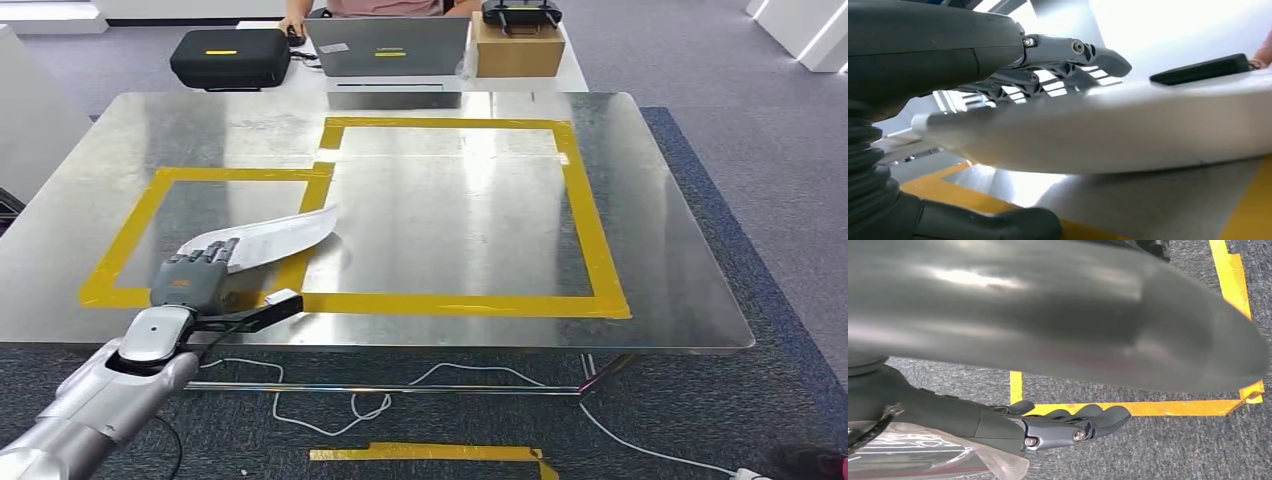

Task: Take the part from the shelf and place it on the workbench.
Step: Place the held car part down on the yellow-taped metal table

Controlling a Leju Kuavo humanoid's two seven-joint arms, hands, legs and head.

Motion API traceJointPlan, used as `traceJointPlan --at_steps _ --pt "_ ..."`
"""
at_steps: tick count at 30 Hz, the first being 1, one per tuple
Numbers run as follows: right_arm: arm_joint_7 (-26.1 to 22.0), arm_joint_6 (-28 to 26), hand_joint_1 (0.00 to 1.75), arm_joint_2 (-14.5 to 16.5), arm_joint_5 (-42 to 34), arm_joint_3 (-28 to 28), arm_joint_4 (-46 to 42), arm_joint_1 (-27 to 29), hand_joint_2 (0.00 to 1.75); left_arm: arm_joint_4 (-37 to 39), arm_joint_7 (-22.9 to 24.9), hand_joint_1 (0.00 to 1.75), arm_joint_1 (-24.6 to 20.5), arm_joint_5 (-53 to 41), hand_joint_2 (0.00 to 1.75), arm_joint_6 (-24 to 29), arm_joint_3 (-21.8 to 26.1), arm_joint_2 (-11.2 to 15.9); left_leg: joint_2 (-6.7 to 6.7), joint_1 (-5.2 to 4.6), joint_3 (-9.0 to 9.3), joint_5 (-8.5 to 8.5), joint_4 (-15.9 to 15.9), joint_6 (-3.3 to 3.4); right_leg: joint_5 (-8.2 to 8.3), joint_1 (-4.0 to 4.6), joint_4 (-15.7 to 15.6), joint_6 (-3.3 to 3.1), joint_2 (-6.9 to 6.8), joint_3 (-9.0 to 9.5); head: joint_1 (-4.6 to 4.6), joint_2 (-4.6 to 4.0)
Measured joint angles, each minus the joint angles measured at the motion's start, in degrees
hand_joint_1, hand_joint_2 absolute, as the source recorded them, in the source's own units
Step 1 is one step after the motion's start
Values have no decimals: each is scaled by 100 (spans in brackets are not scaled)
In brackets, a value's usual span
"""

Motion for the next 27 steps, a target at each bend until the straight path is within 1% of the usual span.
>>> traceJointPlan --at_steps 16,18,22,24,25,26,27 --pt "-12 -82 0 -55 -103 126 0 43 0 -299 -66 0 110 151 0 305 139 -25 0 0 -1 3 0 -3 1 -1 0 0 -1 0 0 0" --pt "-9 -97 0 -62 -109 132 -1 43 0 -349 -68 0 120 167 0 310 161 -25 -1 -6 -3 -3 11 9 4 -10 -3 11 -1 0 0 0" --pt "12 -108 0 -63 -112 162 -2 52 0 -424 -69 0 136 174 0 295 197 -19 -2 -32 -6 -11 26 54 14 -40 -6 51 -1 1 -2 0" --pt "18 -109 0 -63 -112 168 -4 58 0 -445 -71 0 138 174 0 279 214 -8 -1 -49 -7 12 28 93 40 -56 -16 88 4 3 -3 0" --pt "21 -110 0 -66 -112 170 -7 62 0 -457 -72 0 137 174 0 269 222 -3 7 -33 1 49 -11 121 42 -55 -18 110 8 1 -4 0" --pt "22 -111 0 -73 -113 174 -11 70 0 -467 -72 0 135 175 0 260 228 0 21 -18 10 89 -63 151 0 -49 7 132 -7 -24 0 0" --pt "22 -114 0 -81 -114 178 -14 75 0 -474 -72 0 134 179 0 254 237 1 36 1 14 131 -116 185 -110 -44 117 153 -37 -81 13 1"
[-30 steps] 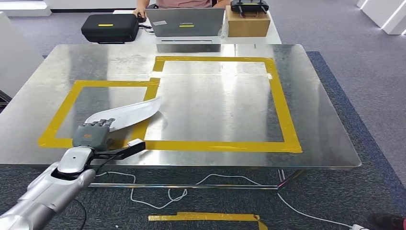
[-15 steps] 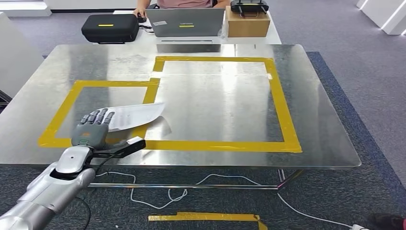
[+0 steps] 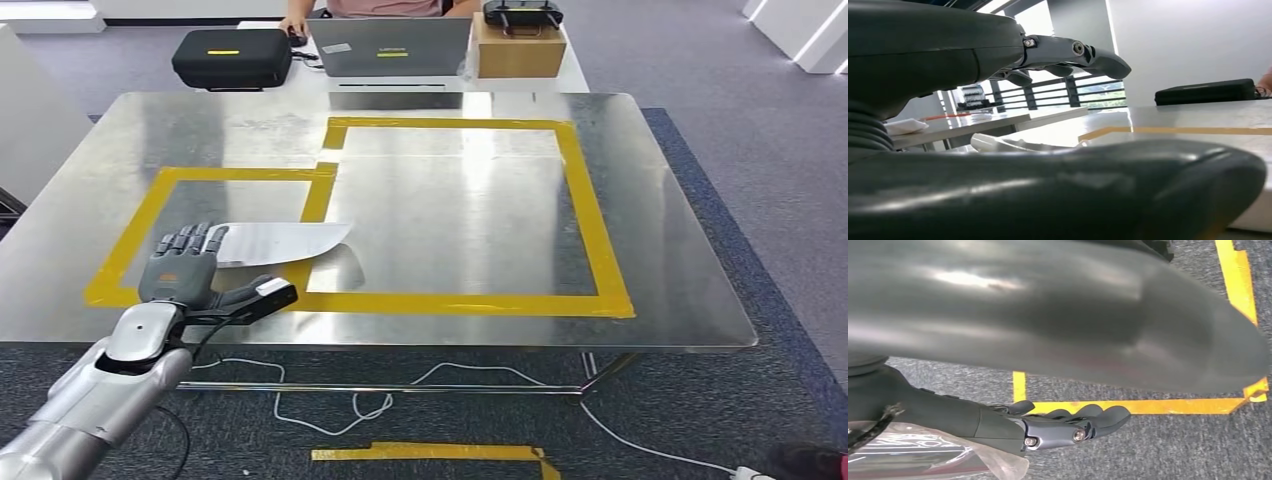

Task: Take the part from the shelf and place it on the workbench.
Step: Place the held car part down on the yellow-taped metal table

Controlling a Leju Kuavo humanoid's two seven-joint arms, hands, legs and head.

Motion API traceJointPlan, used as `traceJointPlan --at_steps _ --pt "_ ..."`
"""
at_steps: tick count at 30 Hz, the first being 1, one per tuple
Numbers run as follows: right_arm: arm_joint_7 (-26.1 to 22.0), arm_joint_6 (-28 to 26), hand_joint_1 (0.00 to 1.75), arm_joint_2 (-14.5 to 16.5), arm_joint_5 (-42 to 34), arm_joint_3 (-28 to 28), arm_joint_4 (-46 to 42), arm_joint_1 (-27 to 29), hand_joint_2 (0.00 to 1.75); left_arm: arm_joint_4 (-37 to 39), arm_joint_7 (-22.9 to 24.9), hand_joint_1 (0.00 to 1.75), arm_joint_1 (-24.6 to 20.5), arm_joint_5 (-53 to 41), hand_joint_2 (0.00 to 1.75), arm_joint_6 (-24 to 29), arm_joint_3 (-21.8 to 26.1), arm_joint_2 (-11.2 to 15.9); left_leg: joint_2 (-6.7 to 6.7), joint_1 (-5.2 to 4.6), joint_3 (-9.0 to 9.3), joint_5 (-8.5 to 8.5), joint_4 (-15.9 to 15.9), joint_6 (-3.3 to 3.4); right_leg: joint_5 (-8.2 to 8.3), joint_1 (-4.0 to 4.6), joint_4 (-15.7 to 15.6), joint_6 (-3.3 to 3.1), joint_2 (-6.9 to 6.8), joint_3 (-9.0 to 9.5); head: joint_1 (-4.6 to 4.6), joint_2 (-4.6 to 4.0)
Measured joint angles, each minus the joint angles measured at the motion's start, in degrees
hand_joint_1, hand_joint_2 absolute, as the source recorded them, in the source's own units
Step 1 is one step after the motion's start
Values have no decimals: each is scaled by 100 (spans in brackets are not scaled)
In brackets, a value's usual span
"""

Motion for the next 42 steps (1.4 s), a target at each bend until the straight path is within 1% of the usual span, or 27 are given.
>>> traceJointPlan --at_steps 3,4,5,6,8,9,11,14,15,17,19,20,21,22,24,26,29,30,31,33,34,35,36,37,39,40,42 --pt "-5 -10 0 -21 -6 9 -3 5 0 -4 0 0 27 12 0 -9 34 1 52 18 -54 72 -54 36 -598 -34 967 77 -113 -402 37 -1" --pt "-4 -15 0 -27 -7 10 -3 9 0 -4 0 0 45 13 0 -16 42 3 68 21 -81 85 -50 23 -726 -55 1286 106 -128 -517 38 -1" --pt "-3 -20 0 -35 -6 10 -3 16 0 -4 0 0 65 15 0 -25 46 5 81 30 -106 102 -47 3 -743 -79 1419 135 -138 -540 36 -1" --pt "-2 -24 0 -43 -5 11 -3 25 0 -4 0 0 81 18 0 -33 50 8 88 45 -130 120 -40 -20 -652 -104 1324 164 -148 -450 36 -1" --pt "-1 -26 0 -59 -4 13 -3 38 0 -5 0 0 96 22 0 -39 60 13 91 82 -180 146 -1 -85 -331 -160 564 238 -185 12 39 -1" --pt "-1 -27 0 -64 -4 18 -3 33 0 -5 0 0 97 24 0 -41 70 18 87 89 -212 156 29 -127 -216 -168 202 242 -183 237 49 -1" --pt "-5 -42 0 -69 -5 27 -2 14 0 -5 0 0 94 27 0 -50 92 31 81 79 -261 192 83 -220 -155 -166 -129 197 -160 425 55 0" --pt "15 -62 0 -73 -7 30 -3 7 0 -4 1 0 100 44 0 -120 117 49 74 94 -313 221 123 -325 -96 -152 -77 40 -132 325 43 -1" --pt "32 -65 0 -73 -7 30 -9 6 0 -4 2 0 103 53 0 -149 125 55 71 103 -362 109 217 -346 -59 -150 -72 -22 -134 278 38 -1" --pt "63 -67 0 -74 -7 29 -27 3 0 -4 10 0 107 63 0 -189 135 67 60 103 -555 -364 752 -366 35 -131 -72 -130 -139 160 21 -1" --pt "81 -68 0 -74 -7 29 -38 9 0 -2 18 0 120 66 0 -208 142 78 51 88 -755 -825 1516 -353 135 -82 -70 -184 -139 21 13 -1" --pt "85 -70 0 -74 -7 28 -38 14 0 1 21 0 130 67 0 -209 145 84 47 76 -766 -902 1739 -329 186 -54 -68 -198 -138 -48 13 -1" --pt "86 -73 0 -74 -7 28 -37 18 0 4 22 0 140 68 0 -210 147 89 44 57 -682 -859 1766 -289 237 -24 -67 -208 -136 -115 13 -1" --pt "85 -78 0 -74 -6 27 -35 20 0 7 24 0 146 68 0 -211 154 92 40 31 -498 -728 1577 -234 287 5 -66 -214 -133 -176 13 -1" --pt "81 -86 0 -70 -5 28 -32 16 0 9 26 0 142 68 0 -211 180 101 15 -49 71 -508 794 -72 381 44 -64 -216 -125 -265 17 -1" --pt "74 -92 0 -66 -4 29 -30 8 0 9 29 0 134 68 0 -211 210 116 -14 -122 482 -495 146 35 474 51 -67 -188 -124 -310 20 0" --pt "72 -104 0 -66 4 28 -28 14 0 11 58 0 132 68 0 -231 227 137 -4 -151 513 -411 -70 62 590 36 -98 -90 -122 -348 -3 0" --pt "77 -111 0 -66 11 28 -28 19 0 11 76 0 133 68 0 -247 229 139 9 -136 474 -339 -103 78 510 38 -51 -62 -123 -399 -1 0" --pt "86 -119 0 -67 19 29 -28 23 0 11 95 0 140 68 0 -271 232 138 22 -116 417 -258 -134 96 324 40 93 -33 -124 -475 13 -1" --pt "111 -130 0 -67 37 29 -34 28 0 11 131 0 190 68 0 -313 246 142 44 -99 255 -115 -149 123 -254 18 729 21 -135 -687 36 -1" --pt "127 -130 0 -67 46 29 -38 33 0 12 148 0 230 68 0 -327 260 149 57 -99 165 -51 -142 121 -471 3 1117 50 -140 -769 40 -1" --pt "142 -130 0 -67 55 28 -43 40 0 12 164 0 274 68 0 -332 275 159 69 -99 76 13 -133 113 -555 -11 1419 74 -144 -802 39 -1" --pt "156 -129 0 -67 67 28 -51 49 0 13 185 0 317 68 0 -335 297 171 79 -98 -11 72 -122 99 -506 -24 1556 94 -148 -754 39 -1" --pt "169 -128 0 -67 79 27 -62 60 0 14 200 0 359 68 0 -335 323 186 85 -96 -96 128 -107 80 -358 -36 1471 106 -154 -593 40 -1" --pt "188 -121 0 -67 108 24 -99 76 0 14 225 0 428 68 0 -335 389 231 90 -97 -241 222 -61 30 -134 -57 757 112 -168 17 41 -1" --pt "198 -115 0 -67 124 22 -125 77 0 12 229 0 451 68 0 -335 428 260 93 -103 -296 259 -26 1 -147 -58 302 98 -170 353 40 0" --pt "215 -97 0 -67 153 20 -167 76 0 8 233 0 490 70 0 -334 512 320 97 -113 -354 338 23 -57 -275 -45 -233 43 -167 689 42 0"
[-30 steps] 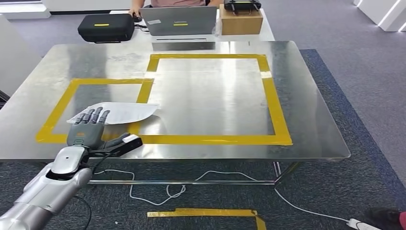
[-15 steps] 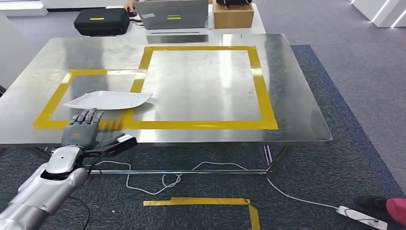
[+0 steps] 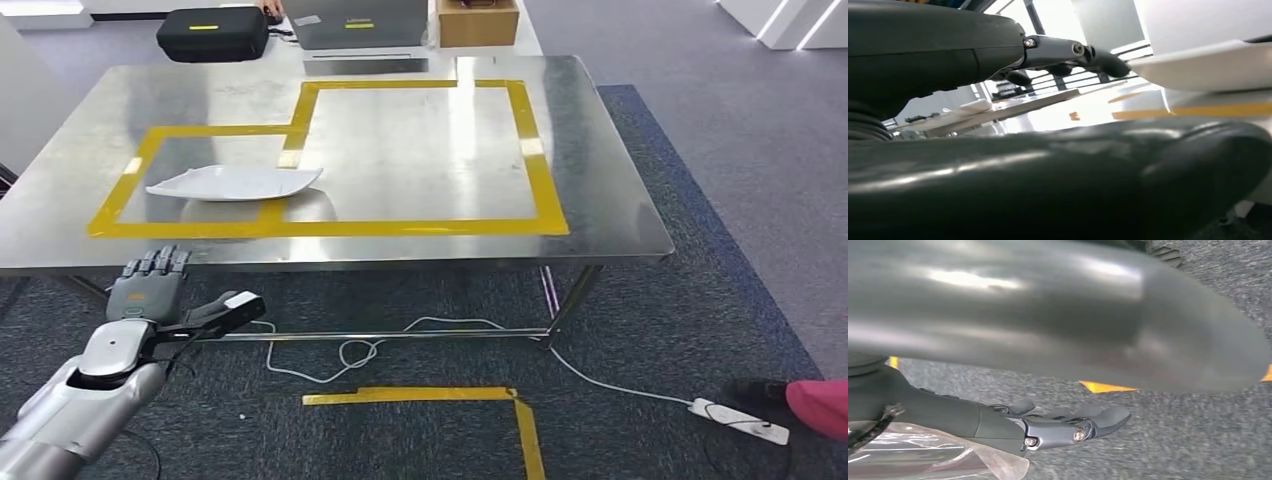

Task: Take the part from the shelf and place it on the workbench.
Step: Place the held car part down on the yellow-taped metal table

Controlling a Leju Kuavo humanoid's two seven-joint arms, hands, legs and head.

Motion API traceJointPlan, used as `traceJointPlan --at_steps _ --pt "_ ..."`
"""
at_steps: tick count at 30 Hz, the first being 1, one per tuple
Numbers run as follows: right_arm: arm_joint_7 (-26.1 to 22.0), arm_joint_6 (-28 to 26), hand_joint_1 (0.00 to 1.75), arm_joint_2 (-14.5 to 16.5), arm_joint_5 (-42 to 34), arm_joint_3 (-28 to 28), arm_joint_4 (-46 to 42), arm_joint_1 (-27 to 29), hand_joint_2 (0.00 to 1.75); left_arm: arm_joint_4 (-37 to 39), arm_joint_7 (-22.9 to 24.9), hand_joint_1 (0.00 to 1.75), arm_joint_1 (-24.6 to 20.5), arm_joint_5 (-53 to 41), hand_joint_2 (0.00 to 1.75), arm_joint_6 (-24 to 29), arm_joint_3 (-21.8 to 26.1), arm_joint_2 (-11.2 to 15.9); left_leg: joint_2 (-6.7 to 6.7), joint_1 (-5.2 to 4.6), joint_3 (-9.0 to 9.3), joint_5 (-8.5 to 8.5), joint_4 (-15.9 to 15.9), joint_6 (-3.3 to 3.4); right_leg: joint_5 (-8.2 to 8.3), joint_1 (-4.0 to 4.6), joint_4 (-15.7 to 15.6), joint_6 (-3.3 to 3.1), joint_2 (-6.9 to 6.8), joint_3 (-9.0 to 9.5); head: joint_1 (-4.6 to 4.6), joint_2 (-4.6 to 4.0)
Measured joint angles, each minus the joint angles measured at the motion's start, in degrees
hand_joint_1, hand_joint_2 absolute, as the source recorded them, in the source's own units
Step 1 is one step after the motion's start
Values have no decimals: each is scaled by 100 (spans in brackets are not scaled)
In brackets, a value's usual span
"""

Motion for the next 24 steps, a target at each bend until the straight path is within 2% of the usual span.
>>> traceJointPlan --at_steps 2,3,4,5,7,8,9,10,11,12,13,14,15,17,18,19,20,22,23,24 --pt "17 14 0 3 17 -3 -18 17 0 0 8 0 63 4 0 -5 81 50 -5 10 -23 67 10 -59 27 5 -54 -100 -9 -53 7 -1" --pt "25 17 0 4 22 -13 -25 28 0 2 13 0 112 9 0 -14 121 76 -18 20 -54 -2 49 -93 74 3 -54 -160 -19 -98 6 -1" --pt "29 19 0 7 27 -28 -32 37 0 4 16 0 170 21 0 -27 166 102 -32 31 -108 -175 175 -129 132 -4 -58 -218 -29 -156 -5 -1" --pt "27 24 0 8 31 -48 -39 46 0 8 20 0 232 37 0 -43 215 124 -47 42 -190 -447 418 -162 198 -10 -60 -262 -36 -214 -17 -1" --pt "18 37 0 9 40 -93 -50 68 0 25 32 0 371 85 0 -100 318 147 -60 60 -373 -1021 1162 -211 335 -2 -51 -293 -34 -352 -44 -1" --pt "14 53 0 10 44 -117 -56 81 0 35 43 0 454 113 0 -145 365 147 -61 67 -414 -1164 1492 -223 402 2 -42 -294 -32 -427 -44 -1" --pt "22 80 0 16 51 -149 -73 93 0 48 55 0 550 147 0 -195 412 144 -62 73 -373 -1173 1654 -227 462 5 -28 -288 -28 -514 -44 -1" --pt "44 118 0 30 62 -185 -103 107 0 57 70 0 653 185 0 -251 462 139 -62 77 -230 -1073 1599 -224 511 6 -9 -278 -24 -600 -44 -1" --pt "77 165 0 53 81 -226 -150 122 0 62 86 0 754 226 0 -303 513 129 -63 79 10 -925 1325 -214 552 6 17 -263 -20 -677 -44 -1" --pt "115 212 0 83 104 -269 -210 135 0 67 102 0 850 270 0 -351 569 117 -66 80 316 -809 913 -195 586 6 46 -243 -17 -740 -45 -1" --pt "151 255 0 119 132 -315 -278 146 0 73 115 0 941 325 0 -394 631 101 -71 74 615 -765 471 -168 618 13 75 -218 -14 -792 -44 -1" --pt "178 294 0 154 159 -363 -346 155 0 89 125 0 1041 385 0 -426 696 76 -76 65 820 -765 146 -140 655 20 93 -187 -13 -824 -40 -1" --pt "196 326 0 185 184 -413 -408 165 0 114 131 0 1148 440 0 -440 765 45 -79 53 931 -791 -47 -110 695 25 103 -153 -11 -842 -44 -1" --pt "233 386 0 244 241 -517 -519 193 0 201 128 0 1373 556 0 -437 888 -44 -73 37 905 -755 -110 -38 775 23 97 -82 -7 -860 -48 -1" --pt "249 416 0 270 273 -575 -567 210 0 252 120 0 1467 606 0 -431 940 -103 -62 39 858 -704 -117 7 747 15 122 -51 -4 -886 -52 -1" --pt "268 446 0 299 309 -637 -618 227 0 304 108 0 1553 662 0 -428 988 -172 -52 44 795 -640 -127 60 617 10 212 -21 -2 -944 -40 -1" --pt "281 474 0 323 340 -698 -668 241 0 354 92 0 1637 718 0 -427 1036 -248 -41 52 717 -566 -138 105 386 6 410 6 -1 -1032 -32 -1" --pt "298 517 0 363 373 -803 -761 255 0 467 59 0 1817 839 0 -428 1136 -421 -26 39 543 -425 -133 160 -221 1 1130 53 -6 -1258 -16 -1" --pt "307 530 0 377 371 -845 -804 264 0 536 40 0 1912 892 0 -429 1182 -517 -19 29 449 -352 -128 166 -417 1 1506 71 -7 -1326 -16 -1" --pt "319 536 0 388 359 -881 -845 275 0 610 21 0 2003 931 0 -428 1226 -617 -10 19 353 -280 -122 166 -477 1 1758 80 -7 -1319 -18 -1"
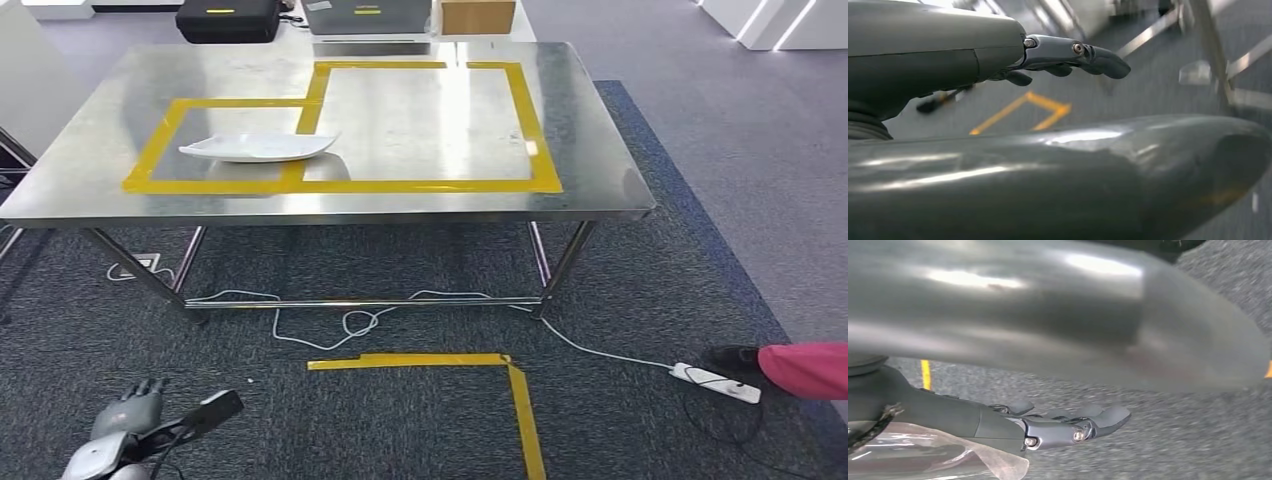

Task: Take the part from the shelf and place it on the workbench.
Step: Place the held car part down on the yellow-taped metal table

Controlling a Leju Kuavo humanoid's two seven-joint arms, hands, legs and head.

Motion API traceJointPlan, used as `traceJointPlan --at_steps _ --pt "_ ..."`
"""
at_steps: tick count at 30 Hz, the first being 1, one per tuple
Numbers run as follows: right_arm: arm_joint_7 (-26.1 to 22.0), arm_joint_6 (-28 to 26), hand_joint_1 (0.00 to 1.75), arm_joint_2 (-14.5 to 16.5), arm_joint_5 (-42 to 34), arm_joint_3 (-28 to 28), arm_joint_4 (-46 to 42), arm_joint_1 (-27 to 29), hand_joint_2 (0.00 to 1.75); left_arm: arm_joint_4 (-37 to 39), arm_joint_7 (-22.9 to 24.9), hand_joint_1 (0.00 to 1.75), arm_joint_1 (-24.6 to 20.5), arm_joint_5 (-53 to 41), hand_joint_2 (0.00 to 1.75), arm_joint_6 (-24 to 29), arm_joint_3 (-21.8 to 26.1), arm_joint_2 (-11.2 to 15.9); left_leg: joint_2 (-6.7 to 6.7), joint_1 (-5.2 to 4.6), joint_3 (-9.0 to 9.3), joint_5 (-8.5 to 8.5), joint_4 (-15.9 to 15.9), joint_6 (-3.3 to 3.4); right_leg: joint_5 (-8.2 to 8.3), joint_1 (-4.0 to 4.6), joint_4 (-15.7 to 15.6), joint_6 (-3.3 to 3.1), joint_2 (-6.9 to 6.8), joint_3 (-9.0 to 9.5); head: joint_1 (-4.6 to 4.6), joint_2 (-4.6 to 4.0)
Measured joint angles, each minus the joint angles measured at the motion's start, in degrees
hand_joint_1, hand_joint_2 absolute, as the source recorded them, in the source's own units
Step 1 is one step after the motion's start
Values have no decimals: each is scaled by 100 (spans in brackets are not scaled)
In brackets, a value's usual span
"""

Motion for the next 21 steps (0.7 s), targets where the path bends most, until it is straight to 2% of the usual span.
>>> traceJointPlan --at_steps 1,2,3,4,5,6,7,9,10,11,12,13,14,15,16,17,18,19,20,21 --pt "18 1 0 9 -19 -29 -41 14 0 73 -15 0 83 29 0 2 39 -92 6 -10 -91 68 6 -4 69 0 52 -1 -1 105 0 0" --pt "38 0 0 16 -43 -53 -81 30 0 141 -31 0 153 58 0 4 74 -177 7 -19 -174 133 11 -10 217 1 -112 -15 -1 318 0 0" --pt "63 -5 0 20 -77 -69 -124 42 0 207 -49 0 214 95 0 11 112 -263 5 -27 -241 196 18 -18 356 4 -466 -41 1 630 -1 0" --pt "92 -17 0 22 -120 -79 -173 52 0 272 -76 0 269 148 0 23 153 -351 -1 -40 -296 252 31 -34 420 16 -953 -73 3 1028 1 0" --pt "119 -37 0 28 -176 -84 -222 57 0 341 -116 0 319 208 0 48 198 -438 -5 -52 -337 308 50 -53 405 26 -1435 -109 2 1379 -1 1" --pt "150 -60 0 36 -236 -86 -271 61 0 420 -163 0 366 262 0 85 246 -529 -6 -60 -361 367 63 -76 359 39 -1790 -141 2 1624 -4 1" --pt "177 -84 0 45 -294 -87 -312 74 0 504 -209 0 410 303 0 127 292 -607 -5 -62 -379 421 70 -103 317 56 -1990 -171 -1 1750 -8 1" --pt "237 -120 0 66 -395 -88 -373 124 0 693 -286 0 490 360 0 217 374 -742 -12 -49 -422 490 72 -163 377 55 -2018 -244 -26 1674 -3 -1" --pt "269 -143 0 77 -443 -90 -404 156 0 798 -322 0 531 393 0 262 415 -806 -24 -38 -466 375 133 -198 440 49 -2013 -296 -43 1606 -2 -1" --pt "301 -164 0 87 -492 -91 -439 187 0 904 -349 0 570 435 0 316 463 -878 -36 -24 -527 138 293 -236 518 38 -2014 -338 -59 1521 -15 -1" --pt "326 -190 0 98 -539 -93 -472 210 0 1006 -356 0 602 468 0 373 523 -961 -46 -2 -600 -202 575 -271 598 33 -2012 -367 -71 1427 -28 -1" --pt "348 -215 0 104 -580 -94 -502 235 0 1081 -343 0 633 488 0 418 588 -1053 -49 16 -668 -556 955 -301 676 34 -2007 -380 -74 1327 -50 0" --pt "364 -232 0 108 -616 -94 -527 255 0 1127 -312 0 664 486 0 450 654 -1152 -50 33 -711 -803 1354 -324 751 36 -1995 -374 -79 1225 -63 0" --pt "380 -248 0 110 -644 -93 -548 271 0 1150 -279 0 695 470 0 463 720 -1247 -51 47 -710 -898 1669 -340 821 35 -1971 -365 -84 1131 -64 0" --pt "392 -258 0 111 -670 -92 -569 286 0 1158 -258 0 728 452 0 466 781 -1340 -51 59 -641 -847 1829 -350 883 33 -1935 -352 -90 1031 -68 0" --pt "403 -268 0 112 -694 -90 -590 299 0 1161 -250 0 758 431 0 474 842 -1417 -51 71 -483 -693 1785 -358 937 28 -1885 -333 -96 930 -67 0" --pt "414 -280 0 115 -719 -86 -610 310 0 1164 -260 0 783 416 0 489 903 -1488 -52 84 -231 -530 1532 -364 982 21 -1826 -309 -99 830 -68 0" --pt "422 -292 0 118 -743 -82 -631 319 0 1168 -290 0 801 406 0 508 963 -1556 -56 96 85 -462 1129 -365 1020 16 -1763 -279 -101 727 -69 0" --pt "431 -304 0 123 -763 -77 -651 325 0 1172 -337 0 812 399 0 531 1026 -1620 -68 94 394 -483 679 -350 1057 16 -1702 -245 -99 642 -67 0" --pt "438 -315 0 128 -780 -73 -671 328 0 1178 -392 0 819 399 0 549 1093 -1684 -77 86 607 -552 333 -322 1096 19 -1659 -207 -99 584 -64 0"
